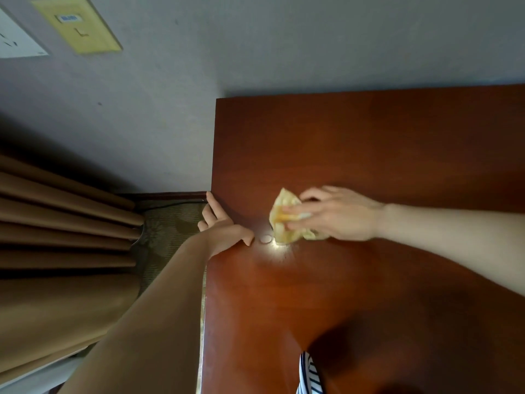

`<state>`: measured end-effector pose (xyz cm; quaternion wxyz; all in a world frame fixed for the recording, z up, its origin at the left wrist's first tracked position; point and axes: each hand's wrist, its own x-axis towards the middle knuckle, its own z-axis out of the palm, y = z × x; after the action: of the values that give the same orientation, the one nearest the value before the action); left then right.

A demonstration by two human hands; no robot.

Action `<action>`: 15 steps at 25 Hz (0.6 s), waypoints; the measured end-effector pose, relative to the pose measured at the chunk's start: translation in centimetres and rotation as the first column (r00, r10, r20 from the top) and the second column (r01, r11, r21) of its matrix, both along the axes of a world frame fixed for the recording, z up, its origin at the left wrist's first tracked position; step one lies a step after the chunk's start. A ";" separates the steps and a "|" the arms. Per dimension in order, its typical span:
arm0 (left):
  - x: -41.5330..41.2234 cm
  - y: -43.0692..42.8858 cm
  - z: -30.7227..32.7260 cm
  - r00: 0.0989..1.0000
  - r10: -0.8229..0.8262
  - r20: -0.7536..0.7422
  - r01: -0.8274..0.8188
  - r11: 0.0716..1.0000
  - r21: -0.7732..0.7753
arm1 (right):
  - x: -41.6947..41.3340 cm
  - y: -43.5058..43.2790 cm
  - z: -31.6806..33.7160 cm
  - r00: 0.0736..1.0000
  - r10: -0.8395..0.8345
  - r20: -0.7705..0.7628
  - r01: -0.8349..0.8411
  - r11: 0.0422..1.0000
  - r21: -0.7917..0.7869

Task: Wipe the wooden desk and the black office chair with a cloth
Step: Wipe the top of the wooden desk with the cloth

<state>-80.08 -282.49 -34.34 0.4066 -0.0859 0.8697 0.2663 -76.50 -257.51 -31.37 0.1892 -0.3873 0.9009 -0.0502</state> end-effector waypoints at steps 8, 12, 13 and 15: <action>0.0 -0.1 0.1 0.998 0.042 0.046 -0.044 0.999 0.025 | -6.1 -4.6 -1.9 0.796 -0.601 -0.070 0.592 0.798 -0.112; 0.1 0.3 -0.2 0.993 0.117 0.025 -0.118 0.992 0.043 | -2.3 -5.9 -1.8 0.875 -0.483 -0.025 0.470 0.862 -0.189; 0.3 0.6 -0.3 0.990 0.144 -0.001 -0.144 0.989 0.042 | -0.8 -6.0 -1.7 0.910 -0.415 -0.011 0.405 0.892 -0.200; 1.1 1.0 -0.6 0.986 0.127 -0.113 -0.128 0.992 -0.008 | 1.8 -5.8 -1.6 0.943 -0.332 0.014 0.328 0.926 -0.186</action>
<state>-79.00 -281.49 -34.91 0.3387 -0.1293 0.8858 0.2897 -74.73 -263.30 -33.01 0.1331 -0.2465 0.9463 -0.1614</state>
